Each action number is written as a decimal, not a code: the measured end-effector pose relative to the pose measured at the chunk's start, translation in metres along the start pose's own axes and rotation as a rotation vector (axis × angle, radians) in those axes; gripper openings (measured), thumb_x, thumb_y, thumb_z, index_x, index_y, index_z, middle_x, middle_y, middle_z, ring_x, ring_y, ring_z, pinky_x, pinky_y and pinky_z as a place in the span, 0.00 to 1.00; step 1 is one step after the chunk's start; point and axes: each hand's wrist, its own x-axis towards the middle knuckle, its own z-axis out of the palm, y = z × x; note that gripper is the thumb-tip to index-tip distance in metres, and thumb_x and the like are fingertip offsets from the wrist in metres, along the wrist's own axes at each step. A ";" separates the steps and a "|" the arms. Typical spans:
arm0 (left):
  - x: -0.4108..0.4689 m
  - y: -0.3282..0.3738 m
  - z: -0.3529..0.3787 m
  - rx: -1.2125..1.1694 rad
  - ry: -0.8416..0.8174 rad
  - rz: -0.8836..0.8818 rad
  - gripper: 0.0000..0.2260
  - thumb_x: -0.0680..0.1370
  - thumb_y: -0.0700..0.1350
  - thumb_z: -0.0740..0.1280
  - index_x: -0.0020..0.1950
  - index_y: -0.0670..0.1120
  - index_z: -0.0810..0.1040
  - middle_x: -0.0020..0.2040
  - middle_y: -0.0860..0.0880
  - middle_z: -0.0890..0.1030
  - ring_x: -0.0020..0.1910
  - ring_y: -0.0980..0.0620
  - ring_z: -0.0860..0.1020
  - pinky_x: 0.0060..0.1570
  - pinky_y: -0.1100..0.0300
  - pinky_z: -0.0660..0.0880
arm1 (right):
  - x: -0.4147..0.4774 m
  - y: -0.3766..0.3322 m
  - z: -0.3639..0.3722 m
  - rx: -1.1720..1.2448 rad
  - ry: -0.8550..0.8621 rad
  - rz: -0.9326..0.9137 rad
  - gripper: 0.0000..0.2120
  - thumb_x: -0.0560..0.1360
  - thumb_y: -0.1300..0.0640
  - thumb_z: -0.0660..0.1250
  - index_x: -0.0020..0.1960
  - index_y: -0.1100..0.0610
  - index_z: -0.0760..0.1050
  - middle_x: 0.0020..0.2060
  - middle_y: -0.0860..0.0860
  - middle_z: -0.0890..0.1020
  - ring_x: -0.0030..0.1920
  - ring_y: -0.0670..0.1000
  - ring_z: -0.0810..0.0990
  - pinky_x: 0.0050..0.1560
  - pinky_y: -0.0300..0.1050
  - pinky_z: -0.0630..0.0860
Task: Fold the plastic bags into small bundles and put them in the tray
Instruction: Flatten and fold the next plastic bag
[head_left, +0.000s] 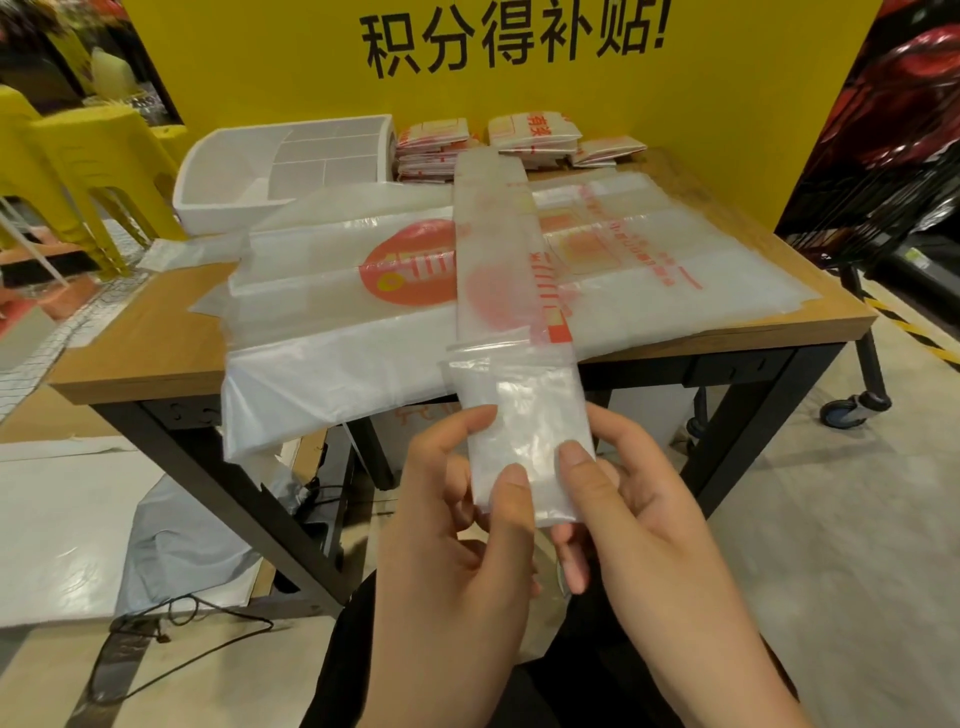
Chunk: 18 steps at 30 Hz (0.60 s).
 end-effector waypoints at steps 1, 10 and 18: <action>0.001 0.001 -0.001 -0.023 0.014 -0.013 0.10 0.79 0.54 0.66 0.60 0.64 0.74 0.34 0.49 0.79 0.31 0.51 0.80 0.29 0.51 0.80 | -0.001 0.001 0.000 0.003 0.006 0.004 0.14 0.77 0.49 0.65 0.63 0.43 0.75 0.30 0.53 0.78 0.25 0.50 0.72 0.28 0.42 0.72; 0.020 0.007 -0.008 -0.070 -0.023 -0.084 0.19 0.76 0.41 0.69 0.61 0.62 0.75 0.31 0.48 0.77 0.31 0.50 0.77 0.29 0.60 0.77 | -0.001 -0.003 0.003 0.014 0.072 0.008 0.15 0.75 0.49 0.67 0.61 0.42 0.76 0.32 0.52 0.81 0.28 0.47 0.76 0.26 0.39 0.72; 0.017 0.005 -0.006 -0.036 -0.001 -0.041 0.06 0.78 0.48 0.69 0.50 0.61 0.78 0.32 0.48 0.77 0.28 0.49 0.77 0.30 0.56 0.80 | -0.001 -0.004 0.007 0.008 0.139 0.018 0.08 0.75 0.48 0.67 0.53 0.45 0.79 0.27 0.53 0.79 0.25 0.47 0.74 0.23 0.38 0.70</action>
